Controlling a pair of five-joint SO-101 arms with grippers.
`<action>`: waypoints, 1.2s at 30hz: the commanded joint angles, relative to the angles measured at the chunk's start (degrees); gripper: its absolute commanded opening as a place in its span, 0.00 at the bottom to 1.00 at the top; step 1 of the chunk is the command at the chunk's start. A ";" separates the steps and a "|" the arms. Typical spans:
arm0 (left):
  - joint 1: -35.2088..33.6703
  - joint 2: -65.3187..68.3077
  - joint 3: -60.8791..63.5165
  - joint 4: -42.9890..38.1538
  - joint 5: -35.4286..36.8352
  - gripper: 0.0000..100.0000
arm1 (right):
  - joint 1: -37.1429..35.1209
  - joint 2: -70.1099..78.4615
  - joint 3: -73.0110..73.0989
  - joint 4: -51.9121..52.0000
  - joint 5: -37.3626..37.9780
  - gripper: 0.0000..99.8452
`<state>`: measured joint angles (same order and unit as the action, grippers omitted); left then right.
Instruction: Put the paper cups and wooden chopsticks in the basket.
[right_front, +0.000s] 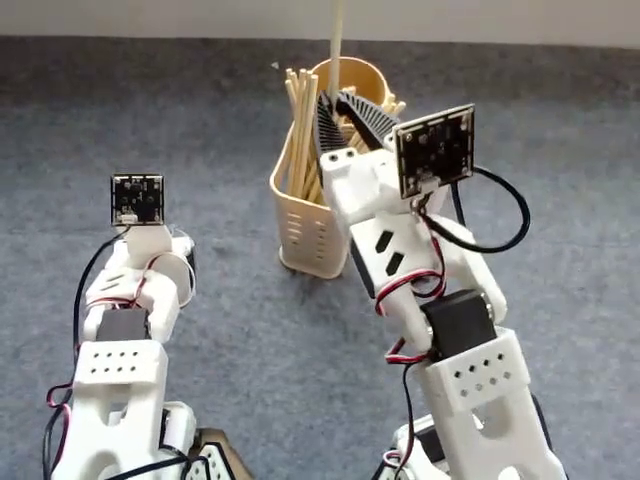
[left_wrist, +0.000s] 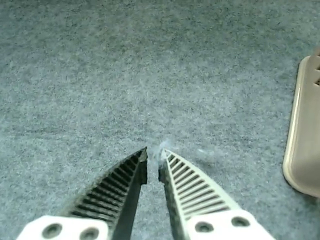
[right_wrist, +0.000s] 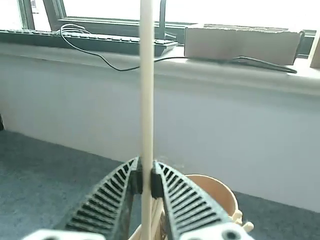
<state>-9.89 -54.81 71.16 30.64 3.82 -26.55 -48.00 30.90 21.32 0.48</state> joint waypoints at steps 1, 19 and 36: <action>0.48 -0.31 -0.22 -0.97 -0.44 0.08 | -0.31 1.27 1.45 -1.45 0.70 0.01; 0.84 -0.57 0.22 -1.14 -0.44 0.08 | 1.10 1.71 18.59 -6.02 0.70 0.12; 0.75 -0.75 0.22 -1.14 -0.44 0.08 | 2.86 0.31 -19.47 27.56 1.14 0.12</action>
<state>-9.89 -54.81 71.78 30.64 3.82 -24.70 -46.15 23.16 37.93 0.84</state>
